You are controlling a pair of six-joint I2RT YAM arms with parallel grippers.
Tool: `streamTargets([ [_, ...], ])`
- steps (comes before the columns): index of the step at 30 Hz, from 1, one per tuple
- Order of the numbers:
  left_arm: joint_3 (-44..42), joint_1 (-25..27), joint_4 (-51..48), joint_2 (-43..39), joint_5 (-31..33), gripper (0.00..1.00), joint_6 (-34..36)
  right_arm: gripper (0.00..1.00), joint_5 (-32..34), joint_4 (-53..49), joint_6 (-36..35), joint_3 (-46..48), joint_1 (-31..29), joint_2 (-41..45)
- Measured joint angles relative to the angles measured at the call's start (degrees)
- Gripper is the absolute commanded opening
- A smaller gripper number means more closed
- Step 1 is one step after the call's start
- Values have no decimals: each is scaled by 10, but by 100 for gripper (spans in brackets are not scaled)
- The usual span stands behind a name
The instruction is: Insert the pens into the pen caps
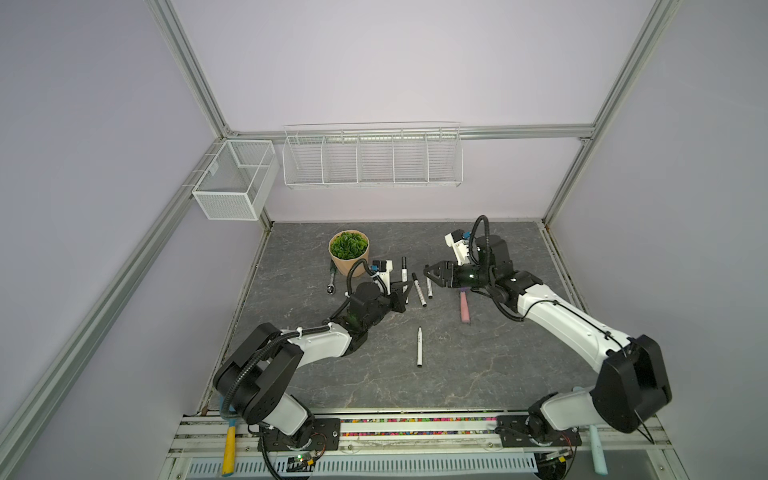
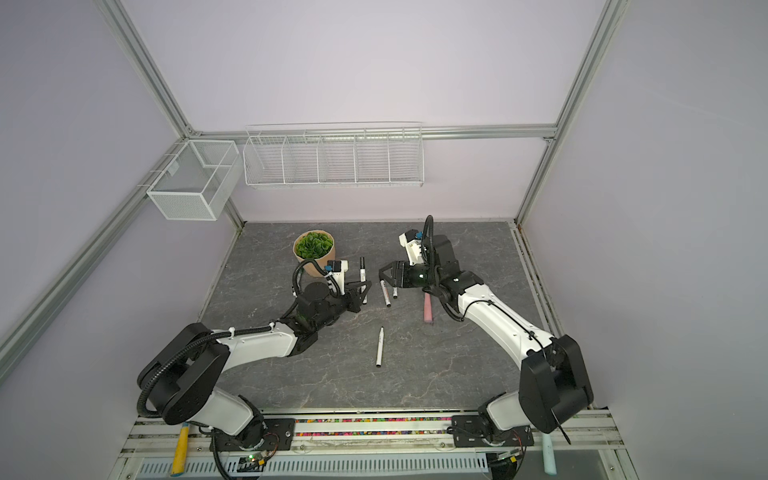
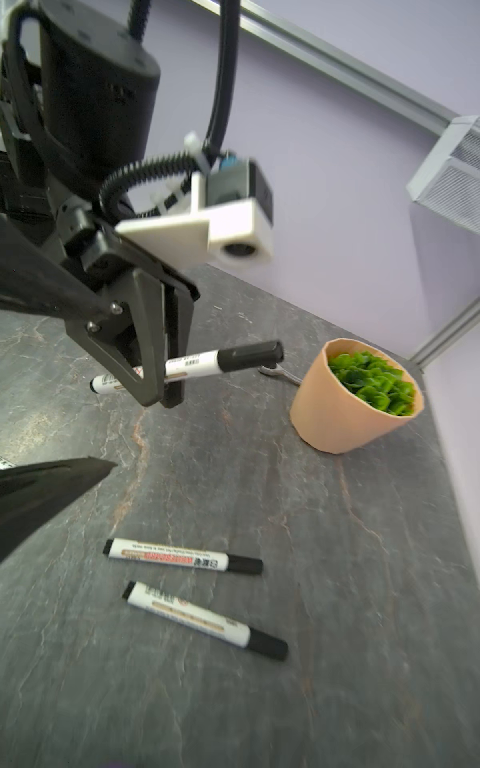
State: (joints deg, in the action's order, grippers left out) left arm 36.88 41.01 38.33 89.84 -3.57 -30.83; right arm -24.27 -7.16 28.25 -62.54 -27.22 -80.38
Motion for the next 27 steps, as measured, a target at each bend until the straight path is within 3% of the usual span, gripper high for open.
streamTargets([
  [12,96,-16,-148,149,38,0,-94,55,63,-54,-26,27,5,60],
  [14,112,-16,-167,159,40,6,-101,55,69,-64,-30,30,5,60],
  [17,121,-16,-184,165,40,29,-110,55,72,-74,-35,30,5,60],
  [19,125,-16,-192,169,39,37,-116,55,75,-79,-39,30,5,60],
  [27,132,-17,-198,172,38,50,-124,55,78,-88,-49,30,5,61],
])
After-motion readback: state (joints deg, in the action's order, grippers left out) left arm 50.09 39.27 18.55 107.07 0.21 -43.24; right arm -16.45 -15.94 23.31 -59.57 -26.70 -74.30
